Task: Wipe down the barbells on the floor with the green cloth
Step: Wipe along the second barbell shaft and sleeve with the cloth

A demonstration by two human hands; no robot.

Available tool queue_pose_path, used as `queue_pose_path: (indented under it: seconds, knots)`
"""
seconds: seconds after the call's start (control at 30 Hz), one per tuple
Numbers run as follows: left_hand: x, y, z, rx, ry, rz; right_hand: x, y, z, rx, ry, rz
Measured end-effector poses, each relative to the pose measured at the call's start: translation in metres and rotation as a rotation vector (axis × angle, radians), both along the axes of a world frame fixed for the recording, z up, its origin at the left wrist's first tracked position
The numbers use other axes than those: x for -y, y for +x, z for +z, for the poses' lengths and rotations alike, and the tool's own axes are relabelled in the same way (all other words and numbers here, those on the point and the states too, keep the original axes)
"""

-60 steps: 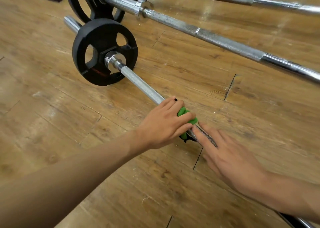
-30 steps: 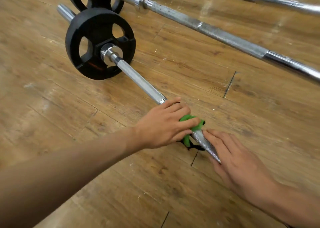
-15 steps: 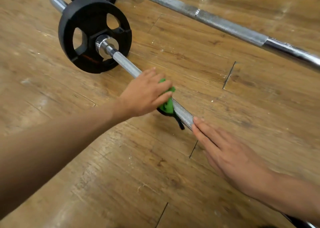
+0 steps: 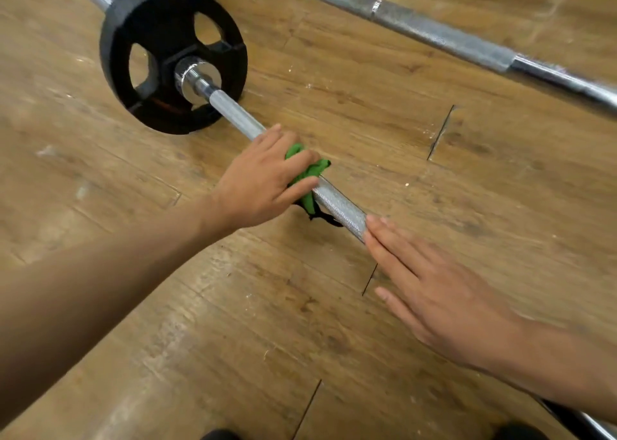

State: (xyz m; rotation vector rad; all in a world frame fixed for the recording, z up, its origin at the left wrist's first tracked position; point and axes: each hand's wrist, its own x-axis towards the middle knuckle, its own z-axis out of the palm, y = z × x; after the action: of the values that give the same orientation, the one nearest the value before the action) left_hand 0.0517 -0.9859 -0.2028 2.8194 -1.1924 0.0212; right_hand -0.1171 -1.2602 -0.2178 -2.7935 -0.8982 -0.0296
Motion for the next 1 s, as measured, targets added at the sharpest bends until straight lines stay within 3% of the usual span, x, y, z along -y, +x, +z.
queue_pose_path:
  seconds: [0.13,0.23,0.33,0.4,0.53,0.6,0.7,0.8,0.93,1.0]
  knots:
    - [0.020,-0.029,0.001,-0.061,-0.117,0.199,0.001,0.000,0.000,0.010,-0.015,-0.008]
    - [0.046,-0.072,-0.004,-0.081,-0.106,-0.015,0.000,0.001,0.002,0.034,-0.035,-0.004]
    - [0.033,-0.045,0.002,-0.076,-0.013,-0.189,-0.001,0.000,0.003,0.014,-0.022,-0.004]
    - [0.015,-0.011,0.006,-0.079,0.033,-0.112,0.001,0.000,0.003,-0.018,-0.017,-0.009]
    - [-0.027,0.045,0.010,-0.015,0.098,0.243,0.001,0.000,0.002,-0.028,0.003,-0.006]
    - [-0.018,0.038,0.016,-0.078,0.055,0.283,0.001,0.000,0.000,-0.034,0.012,-0.003]
    - [0.021,-0.024,0.007,-0.140,-0.017,0.190,0.003,-0.001,0.002,-0.043,0.004,-0.007]
    - [0.050,-0.078,-0.006,-0.055,-0.109,-0.003,0.001,0.000,0.003,-0.036,-0.008,0.012]
    - [0.028,-0.046,-0.004,-0.007,0.002,-0.157,-0.001,0.000,0.003,-0.042,-0.007,0.021]
    - [0.006,-0.020,-0.005,0.012,0.004,-0.084,-0.001,0.000,0.002,-0.039,-0.007,0.028]
